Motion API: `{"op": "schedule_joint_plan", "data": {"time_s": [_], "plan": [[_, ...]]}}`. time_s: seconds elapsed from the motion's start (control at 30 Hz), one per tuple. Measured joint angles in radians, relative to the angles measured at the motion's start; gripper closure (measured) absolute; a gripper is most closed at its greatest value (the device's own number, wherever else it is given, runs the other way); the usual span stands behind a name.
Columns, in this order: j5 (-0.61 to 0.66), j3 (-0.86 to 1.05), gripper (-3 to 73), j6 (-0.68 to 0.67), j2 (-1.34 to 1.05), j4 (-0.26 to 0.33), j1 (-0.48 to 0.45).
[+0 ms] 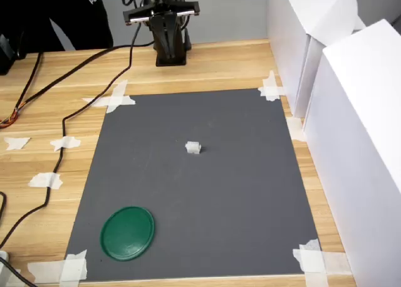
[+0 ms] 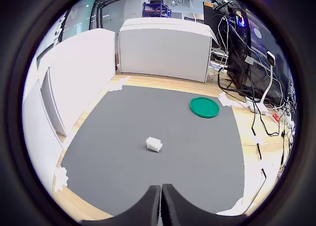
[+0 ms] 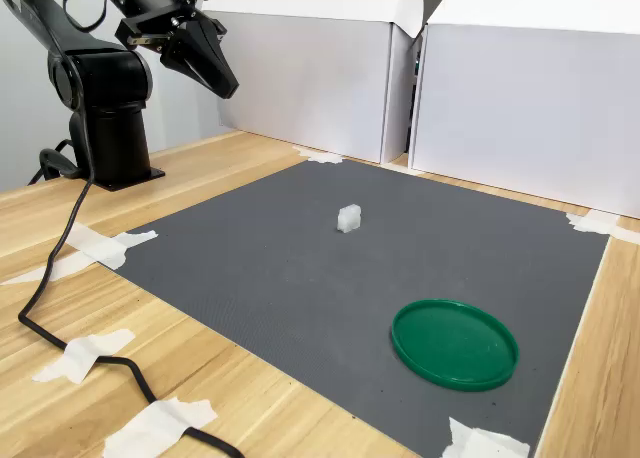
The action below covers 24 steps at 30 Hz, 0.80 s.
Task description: Grasp a white terminal and put it on the green lid.
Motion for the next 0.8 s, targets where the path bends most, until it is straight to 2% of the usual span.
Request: {"op": "schedule_joint_plan", "data": {"time_s": [0.8], "plan": [[0.020, -0.021, 71.1, -0.032, 0.002, -0.001, 0.000]]}}
